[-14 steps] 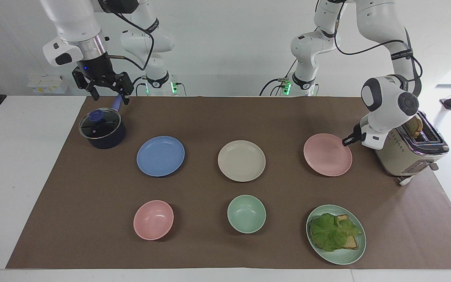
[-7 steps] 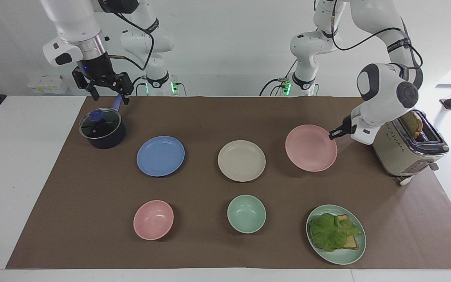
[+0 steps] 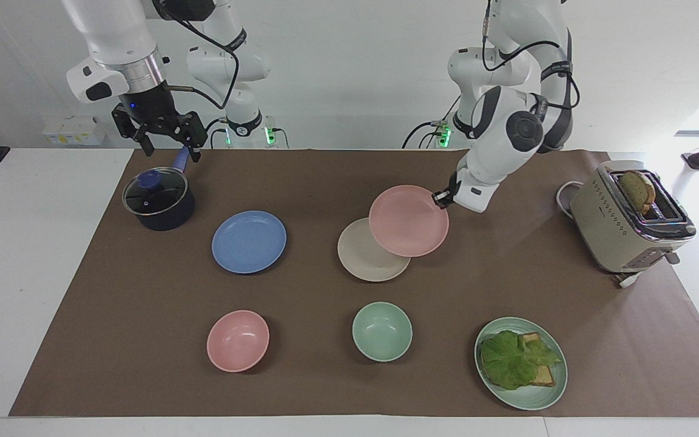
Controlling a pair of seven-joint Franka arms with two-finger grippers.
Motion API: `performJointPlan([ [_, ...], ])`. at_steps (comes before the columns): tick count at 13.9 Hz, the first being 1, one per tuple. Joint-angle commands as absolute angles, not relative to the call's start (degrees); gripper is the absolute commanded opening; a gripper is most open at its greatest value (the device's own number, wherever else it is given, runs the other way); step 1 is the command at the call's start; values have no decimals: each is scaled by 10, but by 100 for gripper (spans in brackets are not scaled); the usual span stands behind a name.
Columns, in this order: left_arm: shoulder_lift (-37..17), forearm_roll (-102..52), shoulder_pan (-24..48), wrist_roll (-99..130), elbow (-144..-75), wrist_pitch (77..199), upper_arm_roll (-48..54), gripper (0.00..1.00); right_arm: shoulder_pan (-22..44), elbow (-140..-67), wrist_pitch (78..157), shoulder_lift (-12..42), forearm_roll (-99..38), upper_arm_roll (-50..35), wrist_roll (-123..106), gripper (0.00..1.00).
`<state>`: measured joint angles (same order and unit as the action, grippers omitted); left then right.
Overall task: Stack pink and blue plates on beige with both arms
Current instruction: 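Lift the pink plate and carry it onto the beige plate, then release the pink plate and withdraw the left gripper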
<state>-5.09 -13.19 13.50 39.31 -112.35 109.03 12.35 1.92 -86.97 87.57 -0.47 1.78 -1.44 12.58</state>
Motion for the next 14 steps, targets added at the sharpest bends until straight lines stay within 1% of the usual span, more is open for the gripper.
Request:
performJointPlan([
  [1,-54,-145,155,400,-1157,1165,113,0,14,-881,875,-16,11,-16,129,100],
  [4,-58,-148,154,396,-1162,1194,113,0,14,-881,875,-16,11,-17,129,100],
  [5,-59,-149,154,396,-1161,1197,113,17,14,-882,875,-16,11,-17,129,100],
  [6,-59,-154,153,396,-1161,1199,113,69,14,-882,875,-16,11,-17,129,100],
  [7,-59,-155,154,396,-1161,1199,112,100,14,-882,875,-16,11,-16,129,100],
  [11,-58,-151,148,382,-1159,1184,110,100,13,-882,874,-17,11,-16,129,100],
  [13,-54,-142,122,334,-1155,1163,105,100,10,-883,874,-18,11,-16,128,100],
  [14,-48,-125,94,298,-1150,1138,105,100,10,-886,875,-18,11,-16,128,100],
])
